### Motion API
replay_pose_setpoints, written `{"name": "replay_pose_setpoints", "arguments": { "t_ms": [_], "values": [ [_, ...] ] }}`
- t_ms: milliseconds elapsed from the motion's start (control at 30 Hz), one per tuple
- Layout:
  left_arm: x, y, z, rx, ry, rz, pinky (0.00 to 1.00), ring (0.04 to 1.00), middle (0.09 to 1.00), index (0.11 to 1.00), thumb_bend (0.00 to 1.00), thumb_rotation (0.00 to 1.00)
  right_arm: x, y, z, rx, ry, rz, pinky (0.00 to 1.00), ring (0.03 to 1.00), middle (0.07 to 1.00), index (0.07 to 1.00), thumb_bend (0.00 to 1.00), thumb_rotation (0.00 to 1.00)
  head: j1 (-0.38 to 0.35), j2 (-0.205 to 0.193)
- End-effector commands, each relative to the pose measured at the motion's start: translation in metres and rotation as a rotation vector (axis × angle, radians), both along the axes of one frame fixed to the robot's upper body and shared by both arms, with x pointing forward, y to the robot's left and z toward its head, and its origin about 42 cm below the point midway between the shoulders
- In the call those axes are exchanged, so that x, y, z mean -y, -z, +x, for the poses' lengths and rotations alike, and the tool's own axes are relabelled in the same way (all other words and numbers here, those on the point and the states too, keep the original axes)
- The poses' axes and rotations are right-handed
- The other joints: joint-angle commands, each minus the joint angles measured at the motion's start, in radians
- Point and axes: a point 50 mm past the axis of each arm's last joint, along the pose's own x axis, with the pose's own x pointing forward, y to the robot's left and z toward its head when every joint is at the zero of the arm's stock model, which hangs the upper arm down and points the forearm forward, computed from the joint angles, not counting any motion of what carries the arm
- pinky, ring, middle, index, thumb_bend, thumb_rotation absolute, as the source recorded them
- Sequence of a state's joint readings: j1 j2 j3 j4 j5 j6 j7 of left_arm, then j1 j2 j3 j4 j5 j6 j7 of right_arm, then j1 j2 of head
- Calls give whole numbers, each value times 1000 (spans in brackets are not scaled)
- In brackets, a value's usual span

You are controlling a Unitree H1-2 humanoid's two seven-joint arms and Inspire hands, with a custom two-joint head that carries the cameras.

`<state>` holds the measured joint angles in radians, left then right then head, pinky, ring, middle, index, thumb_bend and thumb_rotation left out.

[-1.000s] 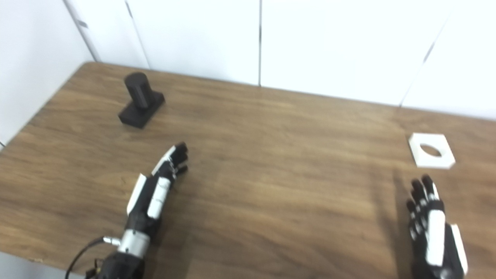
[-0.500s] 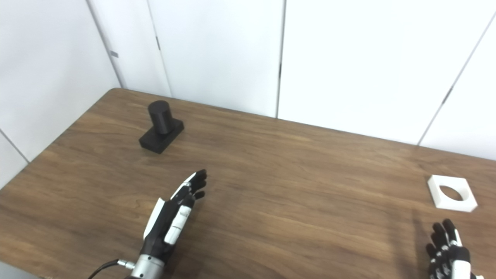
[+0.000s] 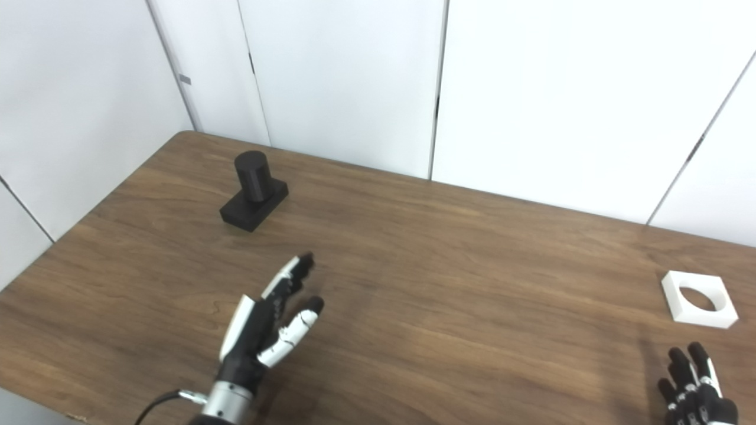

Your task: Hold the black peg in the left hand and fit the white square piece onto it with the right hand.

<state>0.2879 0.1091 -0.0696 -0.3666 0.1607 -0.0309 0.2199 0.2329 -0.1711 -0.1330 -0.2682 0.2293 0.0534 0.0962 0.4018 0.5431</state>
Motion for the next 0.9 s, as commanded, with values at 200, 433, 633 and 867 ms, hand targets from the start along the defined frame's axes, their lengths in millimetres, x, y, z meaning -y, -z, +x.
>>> {"name": "replay_pose_setpoints", "arguments": {
  "t_ms": [200, 433, 633, 867],
  "values": [
    [-30, -57, 11, 52, -198, 236, 812, 879, 897, 916, 664, 419, 0, -4, 2, 43, -2, -5, 1000, 979, 941, 944, 772, 1000, 6, -8],
    [-72, -77, 33, -24, -402, 473, 772, 858, 887, 908, 912, 454, -5, -2, 3, 40, 17, -9, 990, 959, 934, 934, 792, 989, 2, -11],
    [-98, -83, 56, -106, -465, 607, 782, 911, 922, 917, 959, 509, -9, -2, 3, 51, 6, 5, 974, 957, 936, 956, 758, 986, -1, -9],
    [-118, -77, 87, -199, -499, 769, 950, 953, 943, 892, 931, 670, -11, -3, 2, 48, 6, -16, 1000, 954, 918, 954, 749, 1000, -6, -8]
  ]
}}
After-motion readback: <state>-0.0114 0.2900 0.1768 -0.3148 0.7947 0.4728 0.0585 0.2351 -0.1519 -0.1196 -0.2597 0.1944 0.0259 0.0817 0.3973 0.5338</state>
